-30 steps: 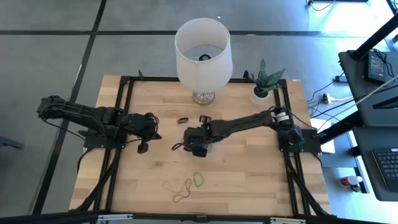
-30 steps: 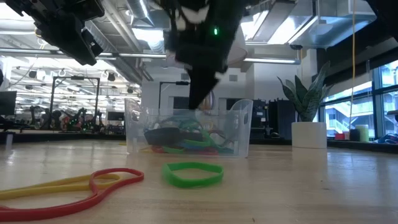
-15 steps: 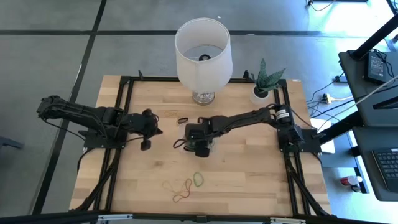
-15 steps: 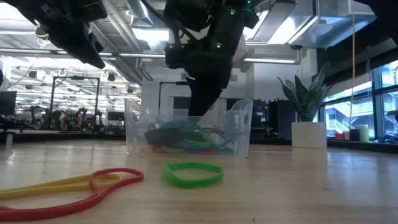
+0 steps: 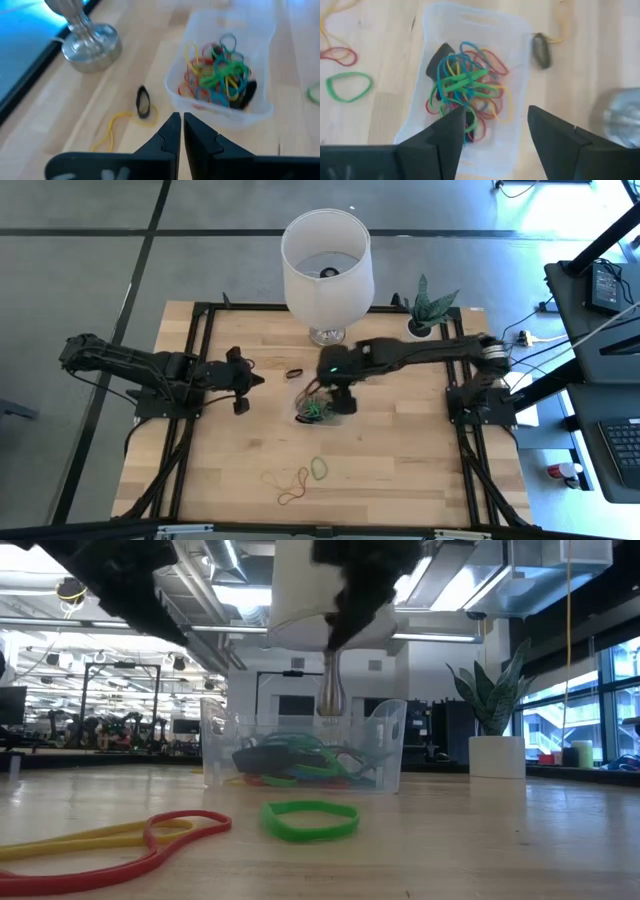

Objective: Pick and place rubber bands into bin
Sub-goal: Put the left yellow rubber band into the container

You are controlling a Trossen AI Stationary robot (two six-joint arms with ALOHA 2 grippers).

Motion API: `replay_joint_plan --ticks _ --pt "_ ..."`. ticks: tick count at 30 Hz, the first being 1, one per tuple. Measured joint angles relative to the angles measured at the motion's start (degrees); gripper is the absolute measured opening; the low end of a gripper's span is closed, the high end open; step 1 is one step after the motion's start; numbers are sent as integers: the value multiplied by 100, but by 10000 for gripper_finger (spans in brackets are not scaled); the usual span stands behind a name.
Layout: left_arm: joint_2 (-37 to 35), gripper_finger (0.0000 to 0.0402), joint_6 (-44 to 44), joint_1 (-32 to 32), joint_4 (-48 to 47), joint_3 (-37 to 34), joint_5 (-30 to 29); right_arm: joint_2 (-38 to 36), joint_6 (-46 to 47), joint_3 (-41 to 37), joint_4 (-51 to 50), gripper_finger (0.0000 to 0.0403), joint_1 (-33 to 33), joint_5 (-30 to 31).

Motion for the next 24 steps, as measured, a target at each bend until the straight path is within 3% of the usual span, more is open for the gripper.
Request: replay_joint_plan --ticks 3,6,14,19,24 --pt "2 26 -1 15 277 0 -180 -781 14 -647 181 205 -75 2" --pt "47 41 -1 19 476 0 -331 -1791 249 -1776 665 187 -99 7" --pt "625 110 -287 458 456 0 -313 -4354 2078 -4828 2429 152 51 38" --pt "1318 161 -304 1130 400 35 32 -5298 3195 -5985 3310 146 104 124" --pt "2072 194 290 2027 428 76 980 -5601 3908 -6614 3765 145 104 329"
